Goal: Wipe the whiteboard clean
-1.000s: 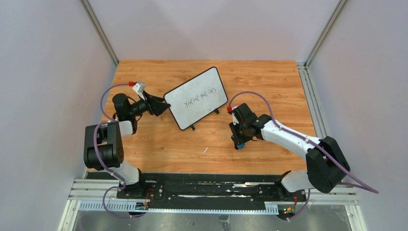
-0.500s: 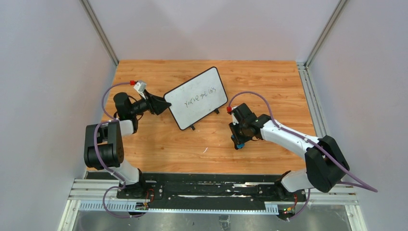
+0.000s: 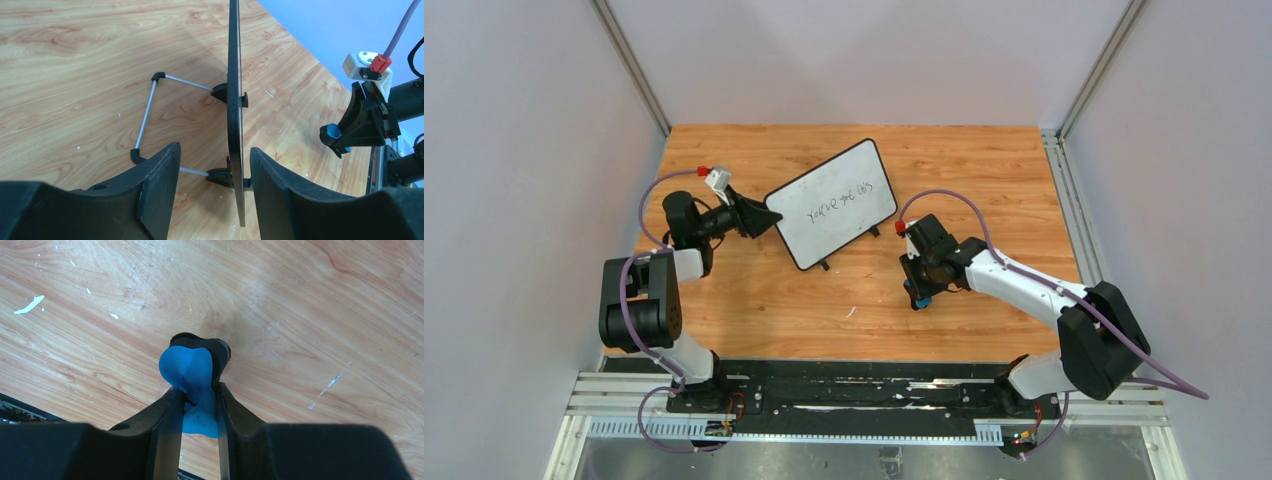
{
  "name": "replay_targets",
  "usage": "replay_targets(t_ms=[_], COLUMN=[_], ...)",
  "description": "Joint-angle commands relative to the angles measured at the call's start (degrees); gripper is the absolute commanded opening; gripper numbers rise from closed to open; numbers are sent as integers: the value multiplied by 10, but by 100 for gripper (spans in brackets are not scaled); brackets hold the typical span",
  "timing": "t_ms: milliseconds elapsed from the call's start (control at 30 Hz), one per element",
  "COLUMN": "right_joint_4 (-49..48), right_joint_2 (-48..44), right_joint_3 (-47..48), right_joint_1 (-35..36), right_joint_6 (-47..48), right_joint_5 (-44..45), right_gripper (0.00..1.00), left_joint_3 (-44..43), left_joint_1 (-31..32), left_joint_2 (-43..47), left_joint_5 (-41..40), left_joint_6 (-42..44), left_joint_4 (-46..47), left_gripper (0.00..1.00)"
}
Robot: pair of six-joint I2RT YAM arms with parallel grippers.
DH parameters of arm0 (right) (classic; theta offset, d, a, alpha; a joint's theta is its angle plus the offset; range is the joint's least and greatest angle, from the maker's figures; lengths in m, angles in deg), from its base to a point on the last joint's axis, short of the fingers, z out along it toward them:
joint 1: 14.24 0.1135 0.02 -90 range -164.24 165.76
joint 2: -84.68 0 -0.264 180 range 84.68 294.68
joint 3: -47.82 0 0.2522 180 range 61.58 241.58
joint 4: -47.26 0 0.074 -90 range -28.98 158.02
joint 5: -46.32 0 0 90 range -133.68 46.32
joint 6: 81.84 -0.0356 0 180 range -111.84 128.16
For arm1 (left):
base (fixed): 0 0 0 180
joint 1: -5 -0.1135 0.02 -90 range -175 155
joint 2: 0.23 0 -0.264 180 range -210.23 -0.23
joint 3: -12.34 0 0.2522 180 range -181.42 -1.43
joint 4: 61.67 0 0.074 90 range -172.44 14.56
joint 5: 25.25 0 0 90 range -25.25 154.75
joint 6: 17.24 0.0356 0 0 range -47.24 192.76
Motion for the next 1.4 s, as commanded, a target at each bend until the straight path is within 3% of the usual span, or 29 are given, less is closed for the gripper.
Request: replay_targets(t_ms=[0, 867, 1267, 1367], right_joint_4=[-2, -7, -8, -8], right_joint_2=[0, -6, -7, -9], right_joint_3=[-4, -6, -5, -4], right_joint_1=[12, 12, 12, 12], right_joint_6=[-9, -12, -13, -13], right_joint_5=[3, 4, 6, 9], right_gripper=[23, 23, 23, 23], left_joint_3=[-14, -10, -13, -13], left_joint_1=[5, 8, 8, 9], left_joint_2=[19, 36, 36, 35], left_joint_5=[7, 10, 10, 10], left_joint_6=[-2, 4, 4, 5], left_joint_4=[7, -18, -26, -28], left_gripper=[56, 37, 11, 9])
